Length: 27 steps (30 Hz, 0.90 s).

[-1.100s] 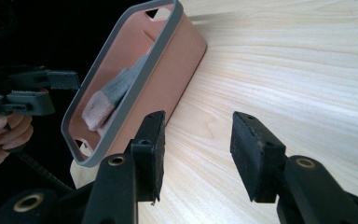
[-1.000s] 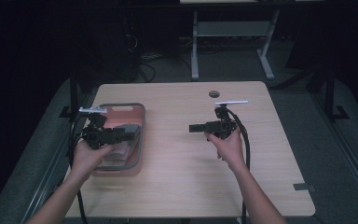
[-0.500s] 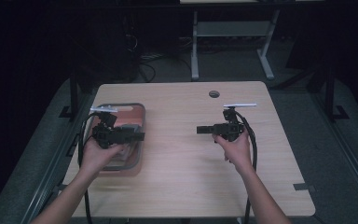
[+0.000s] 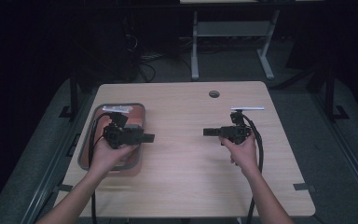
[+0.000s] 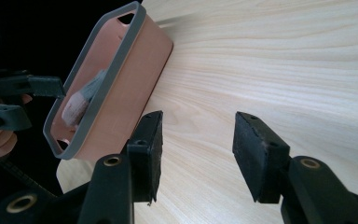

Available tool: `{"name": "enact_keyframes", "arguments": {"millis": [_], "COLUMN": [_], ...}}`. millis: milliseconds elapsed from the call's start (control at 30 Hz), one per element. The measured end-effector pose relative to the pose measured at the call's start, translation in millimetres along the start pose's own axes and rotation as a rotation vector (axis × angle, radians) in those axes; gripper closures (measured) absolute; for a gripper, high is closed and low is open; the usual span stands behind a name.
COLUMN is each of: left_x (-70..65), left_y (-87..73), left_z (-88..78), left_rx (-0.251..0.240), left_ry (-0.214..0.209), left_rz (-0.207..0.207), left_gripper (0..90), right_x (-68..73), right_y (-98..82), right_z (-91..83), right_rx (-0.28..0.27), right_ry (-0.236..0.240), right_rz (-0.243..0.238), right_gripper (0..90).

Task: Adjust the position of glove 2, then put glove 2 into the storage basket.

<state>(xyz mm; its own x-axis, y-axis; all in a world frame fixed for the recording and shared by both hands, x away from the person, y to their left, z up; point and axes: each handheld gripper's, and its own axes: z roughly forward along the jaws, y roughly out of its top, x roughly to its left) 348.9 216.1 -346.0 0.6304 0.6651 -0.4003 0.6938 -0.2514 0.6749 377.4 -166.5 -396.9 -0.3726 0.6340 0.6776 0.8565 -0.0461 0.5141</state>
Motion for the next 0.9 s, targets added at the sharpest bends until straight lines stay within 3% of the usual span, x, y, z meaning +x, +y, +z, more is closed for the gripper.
{"name": "enact_keyframes", "arguments": {"millis": [900], "left_x": [-34.2], "left_y": [4.4], "left_z": [39.3], "left_rx": [0.047], "left_ry": [-0.07], "left_rz": [0.051], "left_gripper": [30.5], "right_x": [-30.8], "right_y": [-17.7], "right_z": [-33.0], "right_rx": [-0.041], "right_ry": [-0.028], "right_rz": [0.054], "right_gripper": [50.8]}}
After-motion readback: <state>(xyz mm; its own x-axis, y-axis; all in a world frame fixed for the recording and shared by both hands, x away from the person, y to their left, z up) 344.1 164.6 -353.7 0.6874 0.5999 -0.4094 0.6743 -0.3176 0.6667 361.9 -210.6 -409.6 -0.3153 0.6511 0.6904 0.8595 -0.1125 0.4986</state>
